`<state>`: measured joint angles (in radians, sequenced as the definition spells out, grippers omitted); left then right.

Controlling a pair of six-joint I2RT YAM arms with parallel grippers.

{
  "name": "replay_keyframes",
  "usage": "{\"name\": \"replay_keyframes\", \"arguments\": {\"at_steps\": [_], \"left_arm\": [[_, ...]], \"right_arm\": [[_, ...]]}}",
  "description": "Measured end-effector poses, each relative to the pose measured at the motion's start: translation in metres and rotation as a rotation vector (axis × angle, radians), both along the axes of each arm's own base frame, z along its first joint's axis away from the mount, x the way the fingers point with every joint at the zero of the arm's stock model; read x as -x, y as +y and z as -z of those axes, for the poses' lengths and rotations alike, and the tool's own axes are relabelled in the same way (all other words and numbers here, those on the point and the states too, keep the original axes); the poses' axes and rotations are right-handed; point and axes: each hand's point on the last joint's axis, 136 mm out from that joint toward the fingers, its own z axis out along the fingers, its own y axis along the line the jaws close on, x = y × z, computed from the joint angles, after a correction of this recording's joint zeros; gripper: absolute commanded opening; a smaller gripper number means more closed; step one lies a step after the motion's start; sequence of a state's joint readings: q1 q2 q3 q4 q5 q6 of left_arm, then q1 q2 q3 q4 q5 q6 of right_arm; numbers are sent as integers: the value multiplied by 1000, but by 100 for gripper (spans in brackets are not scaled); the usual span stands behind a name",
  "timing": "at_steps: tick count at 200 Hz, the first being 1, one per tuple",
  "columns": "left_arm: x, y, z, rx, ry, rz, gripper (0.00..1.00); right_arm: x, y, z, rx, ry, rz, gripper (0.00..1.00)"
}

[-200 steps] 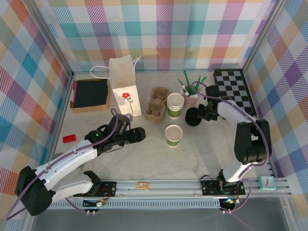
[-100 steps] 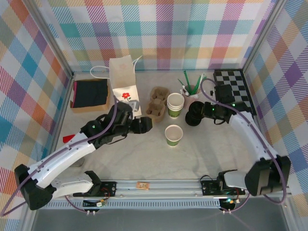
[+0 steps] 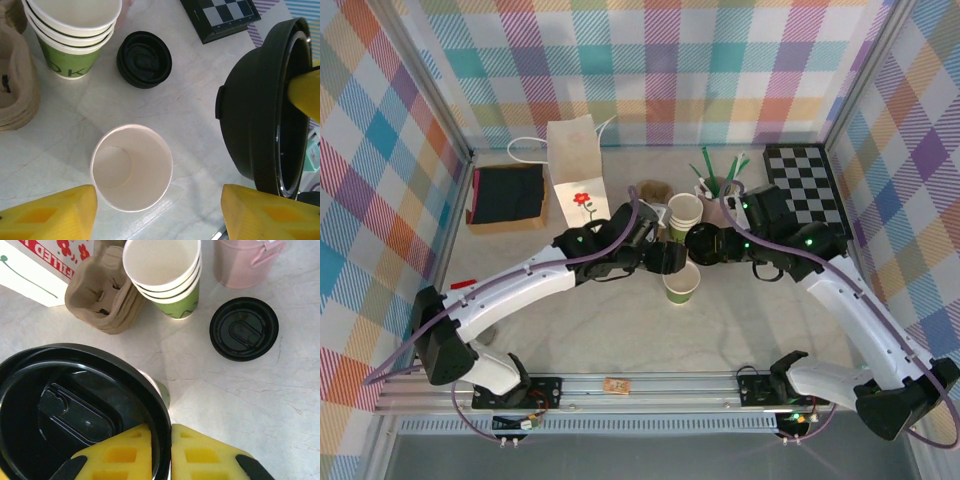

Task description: Pack the takeout coffee

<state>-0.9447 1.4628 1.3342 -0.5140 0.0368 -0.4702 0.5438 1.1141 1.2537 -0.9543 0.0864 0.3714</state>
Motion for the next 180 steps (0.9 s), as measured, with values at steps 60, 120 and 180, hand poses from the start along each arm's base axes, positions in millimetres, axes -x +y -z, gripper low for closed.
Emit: {"name": "replay_keyframes", "arguments": {"at_steps": [60, 120, 180], "left_arm": [[2, -6, -16, 68, -10, 9, 64], [4, -9, -34, 135, -21, 17, 63], [3, -11, -35, 151, -22, 10, 62]], "right_arm": [[-3, 5, 7, 29, 19, 10, 14], [-6, 16, 10, 23, 16, -1, 14], [-3, 27, 10, 18, 10, -28, 14]]}}
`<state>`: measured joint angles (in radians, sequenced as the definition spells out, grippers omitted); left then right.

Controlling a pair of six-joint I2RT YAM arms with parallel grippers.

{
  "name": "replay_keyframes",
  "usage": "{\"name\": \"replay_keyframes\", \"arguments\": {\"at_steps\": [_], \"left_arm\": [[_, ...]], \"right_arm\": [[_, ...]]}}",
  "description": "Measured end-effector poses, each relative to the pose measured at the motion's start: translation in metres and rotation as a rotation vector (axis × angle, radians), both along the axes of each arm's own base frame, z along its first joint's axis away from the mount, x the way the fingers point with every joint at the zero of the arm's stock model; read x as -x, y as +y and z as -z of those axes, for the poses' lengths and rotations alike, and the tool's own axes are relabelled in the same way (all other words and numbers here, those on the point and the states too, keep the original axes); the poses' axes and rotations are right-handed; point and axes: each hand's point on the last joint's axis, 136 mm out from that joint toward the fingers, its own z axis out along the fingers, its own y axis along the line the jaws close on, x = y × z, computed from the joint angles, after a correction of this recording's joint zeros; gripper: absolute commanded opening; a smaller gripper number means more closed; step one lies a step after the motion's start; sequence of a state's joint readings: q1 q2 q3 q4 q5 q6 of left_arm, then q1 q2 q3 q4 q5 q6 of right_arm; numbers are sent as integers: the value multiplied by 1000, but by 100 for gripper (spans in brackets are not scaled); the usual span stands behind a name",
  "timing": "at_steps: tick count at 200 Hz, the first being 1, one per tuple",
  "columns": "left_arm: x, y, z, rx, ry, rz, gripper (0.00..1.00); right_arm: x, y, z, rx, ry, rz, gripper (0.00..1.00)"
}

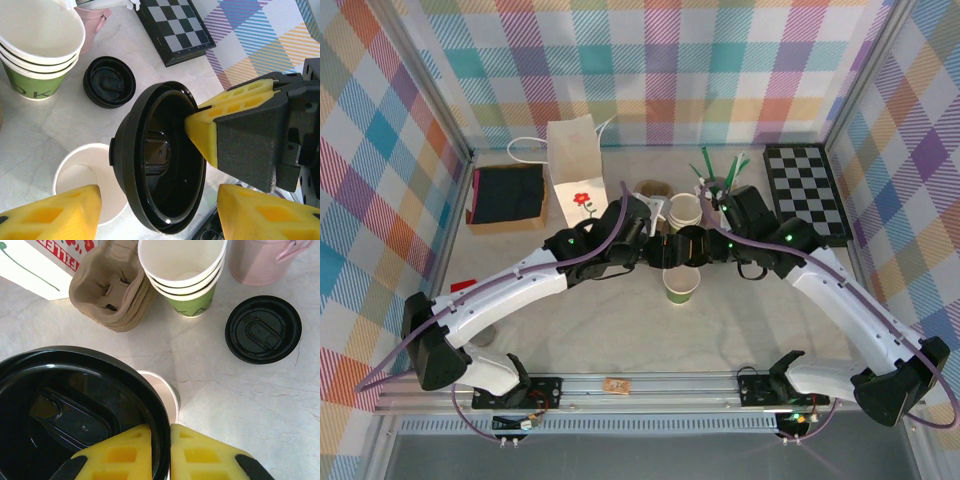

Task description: Pack the takeout coffee

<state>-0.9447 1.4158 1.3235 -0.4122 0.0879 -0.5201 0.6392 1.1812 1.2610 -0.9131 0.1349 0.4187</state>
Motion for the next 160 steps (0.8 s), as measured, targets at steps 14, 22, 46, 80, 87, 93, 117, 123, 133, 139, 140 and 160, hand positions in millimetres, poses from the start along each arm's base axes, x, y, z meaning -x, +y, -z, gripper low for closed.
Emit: {"name": "replay_keyframes", "arguments": {"at_steps": [14, 22, 46, 80, 87, 93, 117, 123, 133, 139, 140, 160], "left_arm": [[0, 0, 1, 1, 4, -5, 59], [0, 0, 1, 3, 7, -8, 55], [-1, 1, 1, 0, 7, -9, 40], [-3, 2, 4, -10, 9, -24, 32], [-3, 2, 4, -12, 9, -26, 31], [-3, 2, 5, -14, 9, -27, 32], [-4, 1, 6, -16, 11, -26, 33], [-4, 1, 7, -16, 12, -26, 34], [-4, 1, 7, -15, 12, -26, 34], [-4, 1, 8, -16, 12, -26, 33], [-4, 1, 8, -16, 12, -26, 33], [-4, 1, 9, -16, 16, -28, 27]], "right_arm": [[1, 2, -1, -1, -1, -5, 14], [2, 4, -1, -4, -2, -8, 14], [4, 8, -4, -3, -14, -16, 14], [3, 6, -4, 9, -23, -6, 14], [3, 6, -4, 11, -24, -6, 14], [3, 6, -4, 12, -24, -5, 14], [3, 5, -7, 10, -34, -2, 14], [4, 5, -8, 8, -36, -4, 14], [4, 4, -9, 6, -42, -4, 14], [5, 4, -10, 5, -45, -5, 14], [5, 4, -10, 5, -45, -5, 14], [5, 4, -12, 3, -52, -4, 14]]}}
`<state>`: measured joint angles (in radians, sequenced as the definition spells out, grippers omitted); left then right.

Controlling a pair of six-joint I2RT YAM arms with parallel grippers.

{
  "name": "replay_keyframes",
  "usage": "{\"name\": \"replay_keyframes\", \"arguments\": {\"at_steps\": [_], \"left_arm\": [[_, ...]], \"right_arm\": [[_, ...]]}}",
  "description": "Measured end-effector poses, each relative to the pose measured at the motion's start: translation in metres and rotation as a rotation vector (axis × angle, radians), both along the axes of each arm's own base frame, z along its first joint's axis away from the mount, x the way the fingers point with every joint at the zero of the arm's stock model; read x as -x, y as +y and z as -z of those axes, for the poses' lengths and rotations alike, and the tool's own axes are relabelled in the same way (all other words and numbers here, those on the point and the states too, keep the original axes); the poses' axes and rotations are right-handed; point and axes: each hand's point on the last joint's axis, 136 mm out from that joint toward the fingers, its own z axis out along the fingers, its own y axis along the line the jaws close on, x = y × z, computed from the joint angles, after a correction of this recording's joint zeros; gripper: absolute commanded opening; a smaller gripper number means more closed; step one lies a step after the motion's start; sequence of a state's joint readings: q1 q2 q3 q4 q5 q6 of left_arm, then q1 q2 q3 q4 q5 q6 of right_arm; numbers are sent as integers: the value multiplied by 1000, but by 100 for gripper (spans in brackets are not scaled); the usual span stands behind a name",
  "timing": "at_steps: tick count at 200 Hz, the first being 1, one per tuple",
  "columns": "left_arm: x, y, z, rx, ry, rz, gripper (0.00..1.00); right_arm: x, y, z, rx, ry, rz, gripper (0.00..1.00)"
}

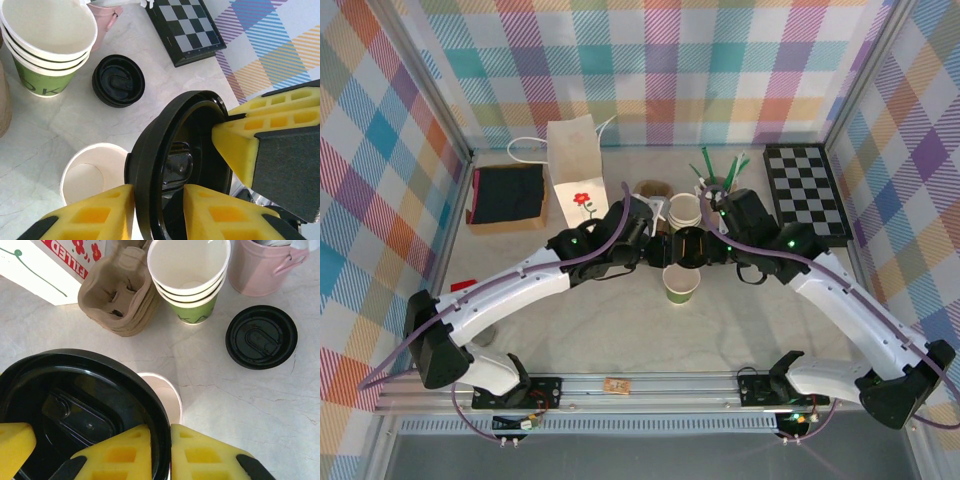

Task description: Pack the takeout coffee

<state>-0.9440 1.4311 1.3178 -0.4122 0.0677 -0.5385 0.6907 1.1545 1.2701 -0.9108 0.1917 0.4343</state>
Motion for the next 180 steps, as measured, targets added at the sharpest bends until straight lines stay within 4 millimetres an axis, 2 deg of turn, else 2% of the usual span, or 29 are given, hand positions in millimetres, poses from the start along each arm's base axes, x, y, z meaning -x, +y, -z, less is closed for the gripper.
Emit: {"name": "replay_keyframes", "arguments": {"at_steps": [54, 85, 114, 143, 166, 180], "left_arm": [[-2, 2, 2, 6, 16, -19, 14], [-3, 2, 2, 5, 14, -24, 13], [-4, 3, 3, 1, 13, -29, 11], [-5, 6, 12, -8, 4, -38, 11], [-8, 16, 23, -27, -10, -57, 10], [-8, 22, 24, -26, -33, -66, 10]], "right_arm": [[3, -2, -8, -14, -24, -1, 16], [6, -1, -14, -31, -43, -11, 20], [8, 3, -18, -44, -57, -24, 27], [8, 8, -21, -65, -61, -39, 40], [9, 12, -23, -82, -65, -50, 48], [10, 12, -24, -86, -67, -54, 49]]}}
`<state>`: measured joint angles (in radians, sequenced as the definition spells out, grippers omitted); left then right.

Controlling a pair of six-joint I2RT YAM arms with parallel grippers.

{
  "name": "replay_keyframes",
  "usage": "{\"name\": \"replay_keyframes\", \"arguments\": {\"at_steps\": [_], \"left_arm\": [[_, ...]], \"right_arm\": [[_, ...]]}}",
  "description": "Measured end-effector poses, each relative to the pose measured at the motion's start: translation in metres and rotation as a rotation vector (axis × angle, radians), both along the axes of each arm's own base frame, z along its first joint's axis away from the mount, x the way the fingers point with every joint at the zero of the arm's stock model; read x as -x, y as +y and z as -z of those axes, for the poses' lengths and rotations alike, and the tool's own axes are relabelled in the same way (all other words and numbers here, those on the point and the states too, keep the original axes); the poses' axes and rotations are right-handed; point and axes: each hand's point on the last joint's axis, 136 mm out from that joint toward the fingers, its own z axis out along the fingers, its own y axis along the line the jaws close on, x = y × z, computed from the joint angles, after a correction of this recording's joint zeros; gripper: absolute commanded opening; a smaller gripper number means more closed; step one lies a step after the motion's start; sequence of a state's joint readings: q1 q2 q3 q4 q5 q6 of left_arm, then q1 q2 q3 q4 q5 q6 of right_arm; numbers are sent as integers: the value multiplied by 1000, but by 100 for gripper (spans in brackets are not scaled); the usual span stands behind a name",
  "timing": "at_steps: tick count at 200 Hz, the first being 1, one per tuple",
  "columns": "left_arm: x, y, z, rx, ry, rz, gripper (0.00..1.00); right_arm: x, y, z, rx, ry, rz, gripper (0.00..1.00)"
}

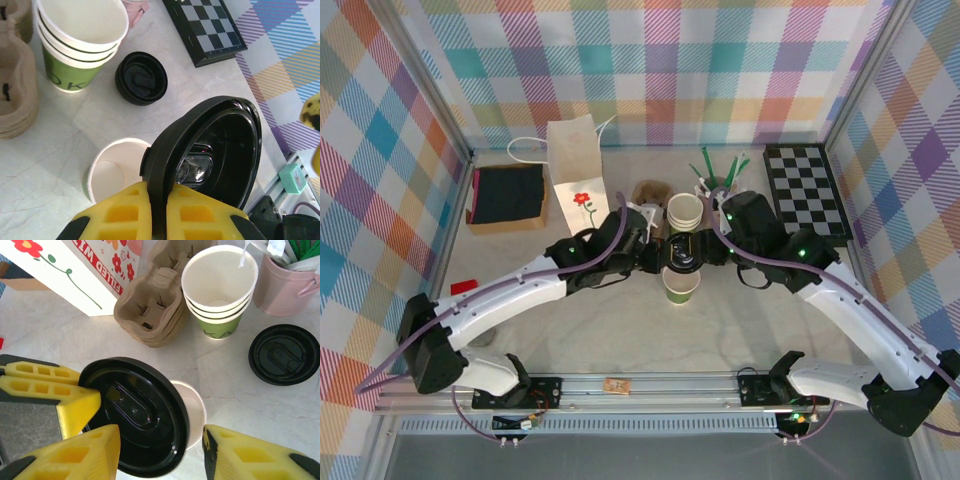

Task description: Pack the takeout coffee

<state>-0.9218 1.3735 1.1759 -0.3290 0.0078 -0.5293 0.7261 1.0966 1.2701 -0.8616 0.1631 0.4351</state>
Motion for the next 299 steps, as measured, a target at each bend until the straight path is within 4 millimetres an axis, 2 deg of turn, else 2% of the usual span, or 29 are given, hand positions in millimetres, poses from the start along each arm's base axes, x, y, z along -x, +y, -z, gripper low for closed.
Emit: {"name": "replay_keyframes", "arguments": {"at_steps": [16, 42, 70, 80, 97, 113, 142, 176, 189, 209, 223, 260, 299], "left_arm": [[-1, 6, -6, 20, -31, -11, 10], [-4, 13, -29, 76, -130, -12, 9], [0, 31, -48, 94, -277, -15, 11], [1, 37, -57, 85, -345, -3, 12], [3, 45, -73, 78, -462, 13, 14], [6, 54, -86, 71, -584, 19, 11], [4, 70, -97, 32, -773, -19, 5], [1, 78, -108, -55, -968, -72, 1], [5, 77, -117, -83, -1051, -87, 1], [13, 68, -133, -132, -1185, -98, 1], [22, 55, -141, -175, -1282, -88, 1], [36, 26, -135, -335, -1483, -75, 1], [35, 24, -139, -425, -1577, -144, 1]], "right_arm": [[1, -1, -2, -6, -1, 0, 53], [1, -7, -9, -17, 9, 40, 60], [-3, -18, -19, -73, 46, 102, 64], [-6, -24, -23, -113, 70, 127, 64], [-10, -29, -31, -215, 111, 151, 71], [-11, -30, -44, -347, 151, 148, 72], [-13, -14, -76, -638, 225, 56, 72], [-10, 15, -83, -829, 400, -79, 76], [-9, 21, -87, -869, 443, -111, 82], [-3, 25, -97, -914, 485, -159, 83], [1, 28, -103, -936, 505, -185, 83], [7, 31, -114, -983, 559, -223, 84], [11, 29, -111, -988, 603, -209, 83]]}}
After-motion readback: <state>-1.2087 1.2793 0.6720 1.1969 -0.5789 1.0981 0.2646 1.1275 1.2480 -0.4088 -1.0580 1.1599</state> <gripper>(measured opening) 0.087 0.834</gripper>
